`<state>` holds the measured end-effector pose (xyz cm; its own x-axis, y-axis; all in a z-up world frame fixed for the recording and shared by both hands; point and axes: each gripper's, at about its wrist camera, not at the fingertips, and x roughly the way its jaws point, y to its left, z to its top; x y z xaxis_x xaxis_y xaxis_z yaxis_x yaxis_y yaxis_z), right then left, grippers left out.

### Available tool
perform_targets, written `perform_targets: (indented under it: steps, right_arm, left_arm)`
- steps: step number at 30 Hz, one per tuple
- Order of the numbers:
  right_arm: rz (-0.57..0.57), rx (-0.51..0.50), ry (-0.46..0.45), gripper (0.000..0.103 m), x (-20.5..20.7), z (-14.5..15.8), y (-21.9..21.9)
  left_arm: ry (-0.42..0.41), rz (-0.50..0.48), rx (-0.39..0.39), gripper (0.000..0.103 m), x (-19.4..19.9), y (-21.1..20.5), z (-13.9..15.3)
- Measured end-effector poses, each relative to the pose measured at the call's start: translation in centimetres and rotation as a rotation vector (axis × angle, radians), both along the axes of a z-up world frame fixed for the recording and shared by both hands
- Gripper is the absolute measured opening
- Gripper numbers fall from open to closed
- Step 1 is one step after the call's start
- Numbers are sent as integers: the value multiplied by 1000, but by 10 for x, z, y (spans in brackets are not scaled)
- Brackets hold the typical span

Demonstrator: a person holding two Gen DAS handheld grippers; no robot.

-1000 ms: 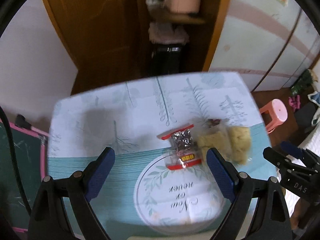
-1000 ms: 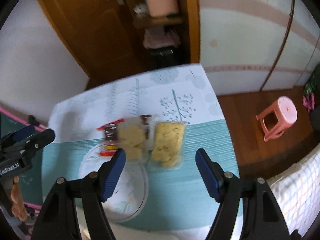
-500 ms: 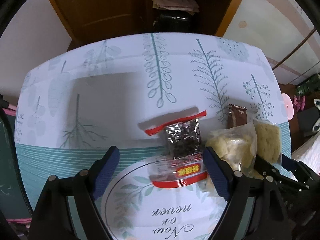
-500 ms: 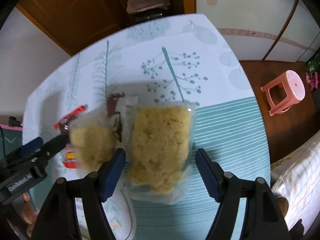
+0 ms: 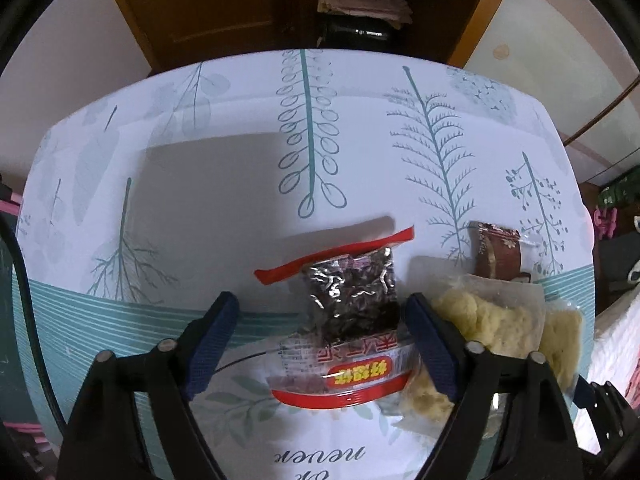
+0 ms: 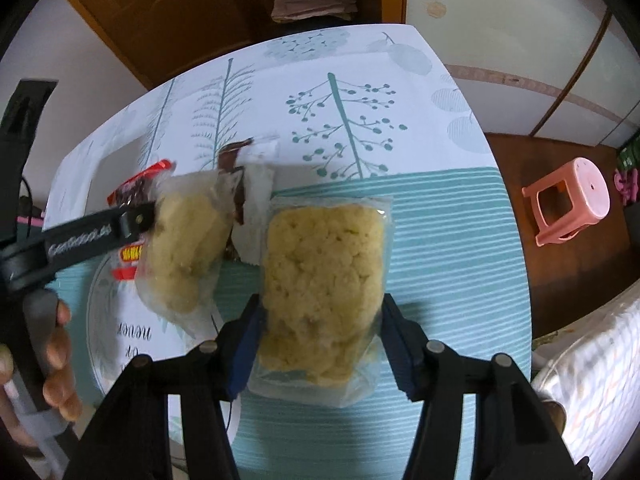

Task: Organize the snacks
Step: 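Grasp the dark foil packet with the left gripper while the right grasps a clear yellow cake pack, then lift both held packs and carry them over the white tray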

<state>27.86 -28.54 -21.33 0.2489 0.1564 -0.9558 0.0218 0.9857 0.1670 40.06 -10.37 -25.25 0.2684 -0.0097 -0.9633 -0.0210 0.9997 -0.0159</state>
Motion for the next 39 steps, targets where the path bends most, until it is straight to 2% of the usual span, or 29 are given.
perform_targets:
  steps: [1, 2, 4, 9, 12, 16, 21, 27, 30, 34, 39]
  right_arm:
    - [3, 8, 2, 56, -1, 1, 0]
    - [-3, 12, 9, 56, -2, 0, 0]
    - [-6, 28, 9, 55, -3, 2, -1]
    - [1, 44, -7, 55, -11, 15, -1]
    - [-2, 66, -39, 55, -21, 28, -5]
    - [-7, 107, -119, 55, -41, 73, -1]
    - [5, 164, -240, 55, -85, 131, 8]
    - [32, 214, -384, 55, -156, 189, 27]
    - [41, 238, -455, 55, -195, 207, 34]
    - [48, 250, -548, 55, -244, 222, 39]
    - [55, 230, -623, 55, -282, 219, 45]
  left_arm:
    - [-21, -11, 3, 58, -1, -2, 3]
    - [-30, -15, 3, 54, 0, -4, 4]
    - [-27, -11, -26, 52, -2, -1, 6]
    - [-43, -10, -11, 50, -16, 11, 20]
    - [-71, -27, -21, 50, -31, 21, 49]
    - [-130, -62, -33, 50, -57, 33, 99]
    - [-232, -138, -79, 50, -124, 51, 182]
    - [-348, -244, -114, 50, -216, 59, 253]
    - [-408, -296, -135, 50, -265, 64, 275]
    - [-480, -335, -154, 51, -317, 66, 286]
    - [-564, -338, -86, 51, -372, 69, 274]
